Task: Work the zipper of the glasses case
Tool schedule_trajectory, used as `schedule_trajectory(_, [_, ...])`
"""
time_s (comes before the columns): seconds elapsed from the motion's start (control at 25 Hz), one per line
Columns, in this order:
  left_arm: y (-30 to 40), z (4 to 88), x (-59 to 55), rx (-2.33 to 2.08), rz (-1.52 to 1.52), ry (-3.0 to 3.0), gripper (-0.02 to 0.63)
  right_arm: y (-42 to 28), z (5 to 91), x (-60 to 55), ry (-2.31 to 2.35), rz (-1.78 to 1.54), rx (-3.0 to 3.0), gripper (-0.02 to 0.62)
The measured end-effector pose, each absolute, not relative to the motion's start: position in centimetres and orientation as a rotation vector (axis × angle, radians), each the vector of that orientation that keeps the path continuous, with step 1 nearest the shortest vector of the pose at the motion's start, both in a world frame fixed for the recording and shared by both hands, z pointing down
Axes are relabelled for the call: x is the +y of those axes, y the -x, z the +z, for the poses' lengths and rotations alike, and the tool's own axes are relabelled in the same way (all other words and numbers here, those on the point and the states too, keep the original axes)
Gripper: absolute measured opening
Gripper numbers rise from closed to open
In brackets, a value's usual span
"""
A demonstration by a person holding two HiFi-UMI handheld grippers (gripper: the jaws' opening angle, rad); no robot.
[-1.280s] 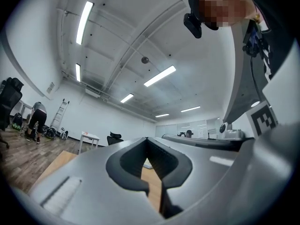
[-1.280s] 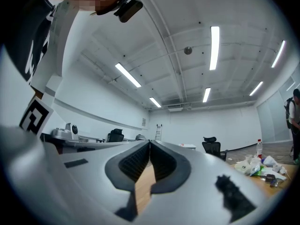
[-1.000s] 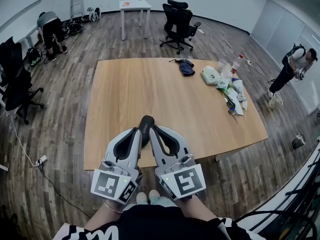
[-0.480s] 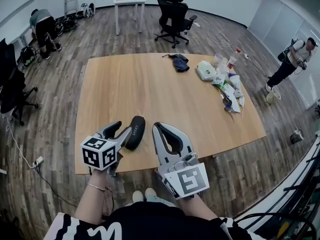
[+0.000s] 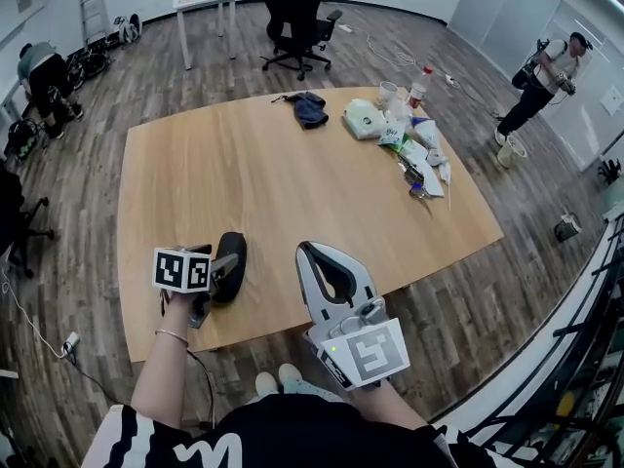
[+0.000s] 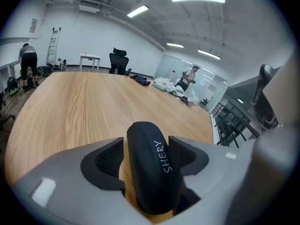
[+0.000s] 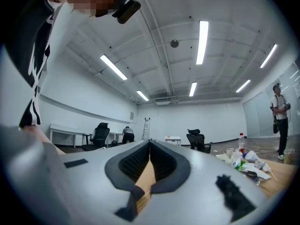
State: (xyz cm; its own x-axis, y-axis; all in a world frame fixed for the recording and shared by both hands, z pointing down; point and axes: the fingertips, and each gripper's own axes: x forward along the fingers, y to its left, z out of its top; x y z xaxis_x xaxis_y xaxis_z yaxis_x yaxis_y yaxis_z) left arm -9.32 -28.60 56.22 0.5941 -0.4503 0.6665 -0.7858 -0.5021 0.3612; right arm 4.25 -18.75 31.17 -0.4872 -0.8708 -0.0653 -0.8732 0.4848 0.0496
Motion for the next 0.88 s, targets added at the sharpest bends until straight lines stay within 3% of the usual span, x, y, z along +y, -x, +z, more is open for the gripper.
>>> schedule_trajectory(0.52, [3.6,59.9,-27.9,-0.887,0.949,-2.169,0.356,-8.4,32.3,-19.6,1.648,0.074,2.624,0.009])
schedule_trajectory(0.88, [2.5,61.6,-27.9,-0.857,1.087,-2.14,0.354,-9.7,32.6,-19.6,1.649,0.052,2.603,0.009])
